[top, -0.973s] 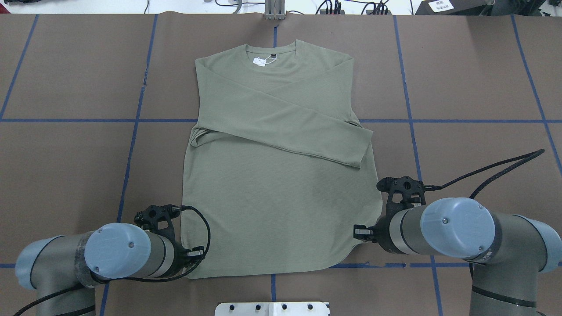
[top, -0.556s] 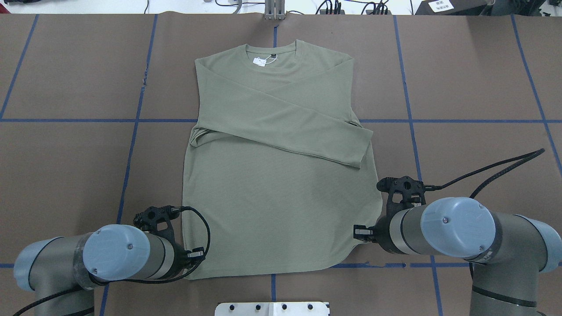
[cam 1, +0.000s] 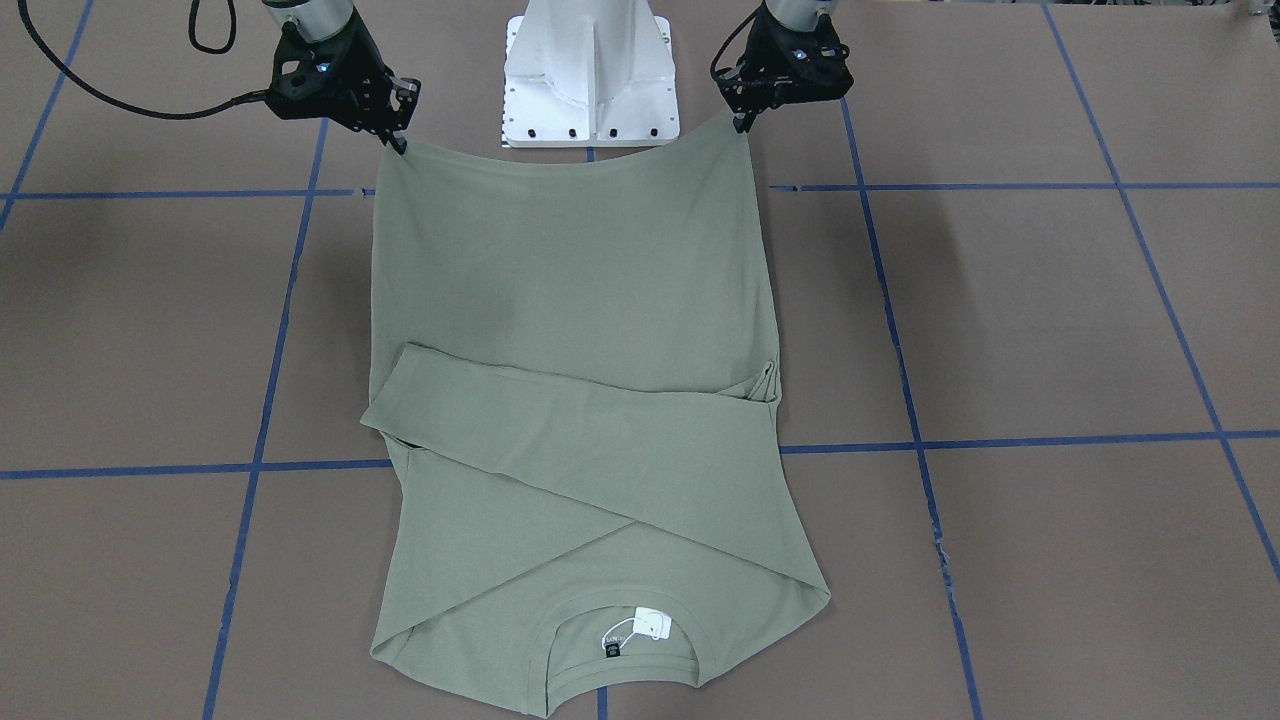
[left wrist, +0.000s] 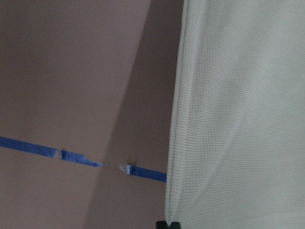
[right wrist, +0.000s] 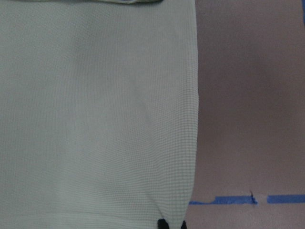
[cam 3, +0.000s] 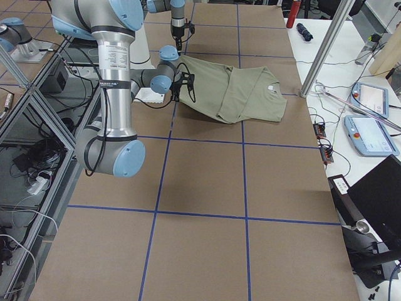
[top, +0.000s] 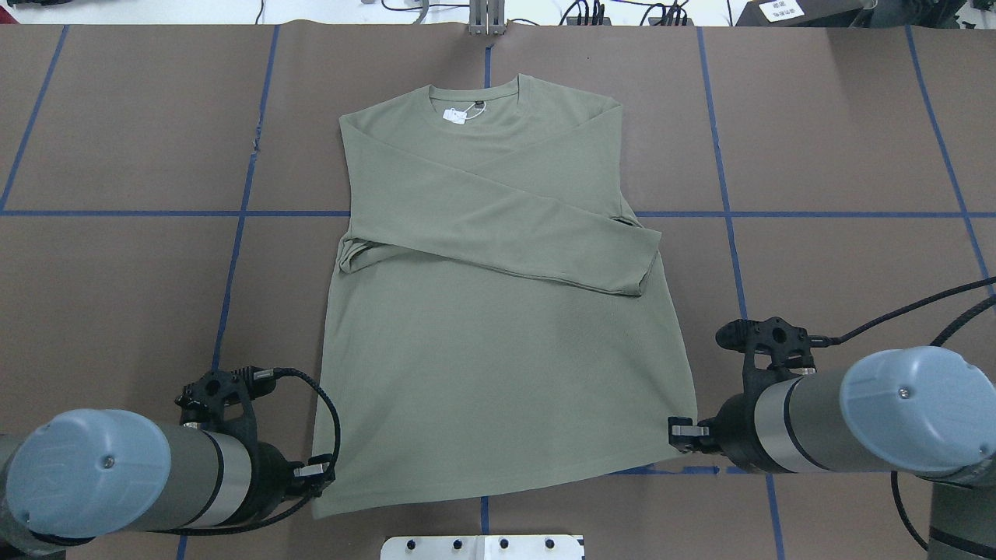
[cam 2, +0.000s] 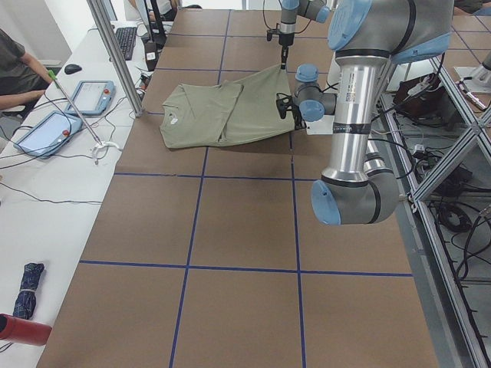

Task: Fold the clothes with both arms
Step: 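Lift the hem corners with both grippers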

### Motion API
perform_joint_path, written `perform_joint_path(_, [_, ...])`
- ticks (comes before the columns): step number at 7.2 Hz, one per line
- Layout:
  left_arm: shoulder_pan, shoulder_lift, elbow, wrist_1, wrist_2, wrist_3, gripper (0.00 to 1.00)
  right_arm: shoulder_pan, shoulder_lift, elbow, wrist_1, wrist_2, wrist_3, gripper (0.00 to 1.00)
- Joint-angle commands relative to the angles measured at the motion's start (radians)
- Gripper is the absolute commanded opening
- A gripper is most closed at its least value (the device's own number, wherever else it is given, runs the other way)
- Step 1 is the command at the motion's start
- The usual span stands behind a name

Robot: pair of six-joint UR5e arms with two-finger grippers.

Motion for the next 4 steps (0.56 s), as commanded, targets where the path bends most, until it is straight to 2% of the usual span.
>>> perform_joint_path(1, [0.112, 0.002, -0.101, 0.021, 0.000, -0.052, 0.00, 0.001, -0.060, 0.096, -0.004, 0.193, 0.002, 0.00])
perform_joint_path(2, [0.173, -0.003, -0.164, 0.090, 0.001, -0.069, 0.00, 0.001, -0.083, 0.140, -0.003, 0.253, 0.002, 0.00])
perform_joint_path(4, [0.171, 0.002, -0.223, 0.156, 0.001, -0.069, 0.00, 0.021, -0.077, 0.141, -0.003, 0.272, 0.001, 0.00])
